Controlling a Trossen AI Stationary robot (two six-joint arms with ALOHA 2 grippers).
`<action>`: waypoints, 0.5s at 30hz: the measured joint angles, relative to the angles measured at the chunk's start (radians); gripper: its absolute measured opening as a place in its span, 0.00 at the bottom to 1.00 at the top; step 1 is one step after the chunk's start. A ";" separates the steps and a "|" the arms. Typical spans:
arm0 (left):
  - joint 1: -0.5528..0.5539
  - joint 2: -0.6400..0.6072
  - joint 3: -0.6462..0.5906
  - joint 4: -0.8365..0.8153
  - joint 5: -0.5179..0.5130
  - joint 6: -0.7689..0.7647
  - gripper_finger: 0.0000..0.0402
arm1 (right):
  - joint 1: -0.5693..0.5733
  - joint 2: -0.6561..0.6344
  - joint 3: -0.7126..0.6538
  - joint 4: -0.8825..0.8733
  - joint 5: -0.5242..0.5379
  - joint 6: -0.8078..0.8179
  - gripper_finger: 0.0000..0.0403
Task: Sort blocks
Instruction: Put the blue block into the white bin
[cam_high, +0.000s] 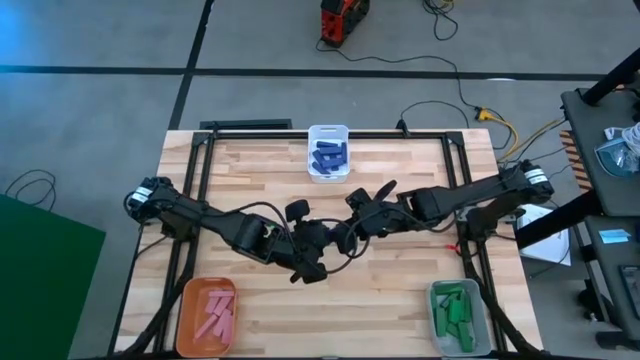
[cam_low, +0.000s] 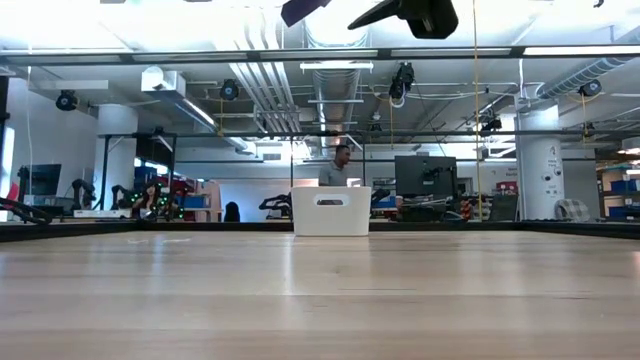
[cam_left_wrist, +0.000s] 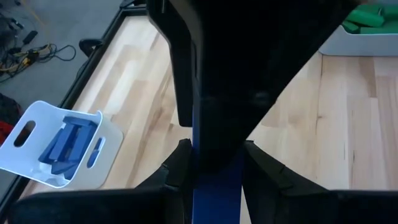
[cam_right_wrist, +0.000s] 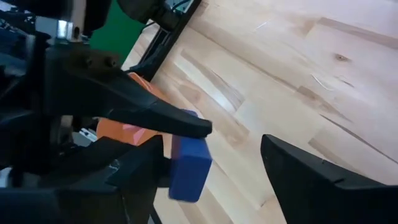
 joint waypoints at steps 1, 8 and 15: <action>0.000 0.000 0.000 0.000 -0.001 0.000 0.18 | 0.000 0.003 0.000 0.000 0.000 0.000 0.63; 0.002 0.000 0.000 0.002 -0.005 0.000 0.18 | -0.005 0.009 0.001 0.008 -0.006 -0.004 0.41; 0.001 0.000 0.000 0.003 -0.076 -0.003 0.35 | -0.017 0.007 0.000 -0.019 -0.007 -0.071 0.12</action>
